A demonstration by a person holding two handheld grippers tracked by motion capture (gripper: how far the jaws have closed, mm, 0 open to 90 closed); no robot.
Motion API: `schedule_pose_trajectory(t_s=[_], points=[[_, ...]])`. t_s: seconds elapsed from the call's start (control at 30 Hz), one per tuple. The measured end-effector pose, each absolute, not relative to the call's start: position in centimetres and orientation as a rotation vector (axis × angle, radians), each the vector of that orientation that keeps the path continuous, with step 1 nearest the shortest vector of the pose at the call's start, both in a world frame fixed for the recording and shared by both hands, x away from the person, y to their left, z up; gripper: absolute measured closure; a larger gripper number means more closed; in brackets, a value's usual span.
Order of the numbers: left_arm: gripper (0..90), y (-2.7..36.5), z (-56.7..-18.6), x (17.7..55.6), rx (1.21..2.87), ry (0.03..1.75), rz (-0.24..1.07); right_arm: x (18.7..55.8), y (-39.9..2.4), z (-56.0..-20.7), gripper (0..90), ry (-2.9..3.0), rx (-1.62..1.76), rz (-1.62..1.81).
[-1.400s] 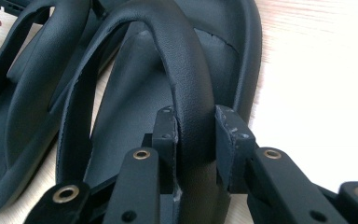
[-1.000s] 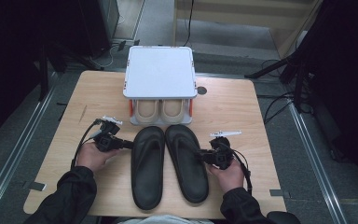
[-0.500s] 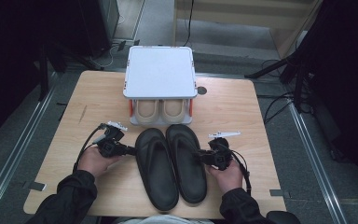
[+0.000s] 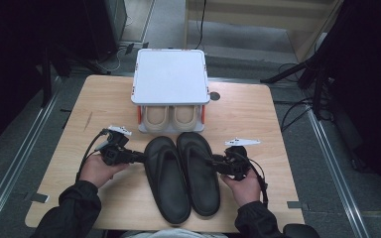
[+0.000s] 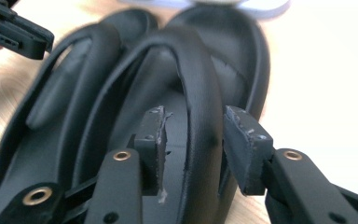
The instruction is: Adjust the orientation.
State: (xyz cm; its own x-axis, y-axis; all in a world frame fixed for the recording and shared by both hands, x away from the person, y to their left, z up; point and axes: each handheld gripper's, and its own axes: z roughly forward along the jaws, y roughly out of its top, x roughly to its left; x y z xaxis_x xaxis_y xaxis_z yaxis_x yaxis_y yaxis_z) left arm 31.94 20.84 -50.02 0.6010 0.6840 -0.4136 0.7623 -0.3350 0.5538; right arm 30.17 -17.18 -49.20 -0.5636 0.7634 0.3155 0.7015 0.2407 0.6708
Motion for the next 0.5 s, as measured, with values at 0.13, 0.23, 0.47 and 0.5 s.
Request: schedule_pose_trajectory(t_s=[0.13, 0.23, 0.47, 0.5], points=[[63.7, 21.3, -49.7, 31.9, 2.062, 1.154, -0.113, 29.6, -17.5, -48.0, 59.3, 2.374, 1.397, 1.297], [59.4, 21.5, -49.5, 32.0, 2.063, 1.15, -0.108, 28.9, -17.2, -47.4, 59.2, 2.38, 1.37, 1.315], [51.6, 22.2, -48.9, 31.8, 2.046, 1.145, -0.081, 27.9, -16.0, -47.3, 57.0, 2.411, 1.322, 1.323], [50.4, 22.4, -48.8, 31.7, 2.042, 1.142, -0.075, 27.8, -15.9, -47.3, 56.8, 2.415, 1.322, 1.326]])
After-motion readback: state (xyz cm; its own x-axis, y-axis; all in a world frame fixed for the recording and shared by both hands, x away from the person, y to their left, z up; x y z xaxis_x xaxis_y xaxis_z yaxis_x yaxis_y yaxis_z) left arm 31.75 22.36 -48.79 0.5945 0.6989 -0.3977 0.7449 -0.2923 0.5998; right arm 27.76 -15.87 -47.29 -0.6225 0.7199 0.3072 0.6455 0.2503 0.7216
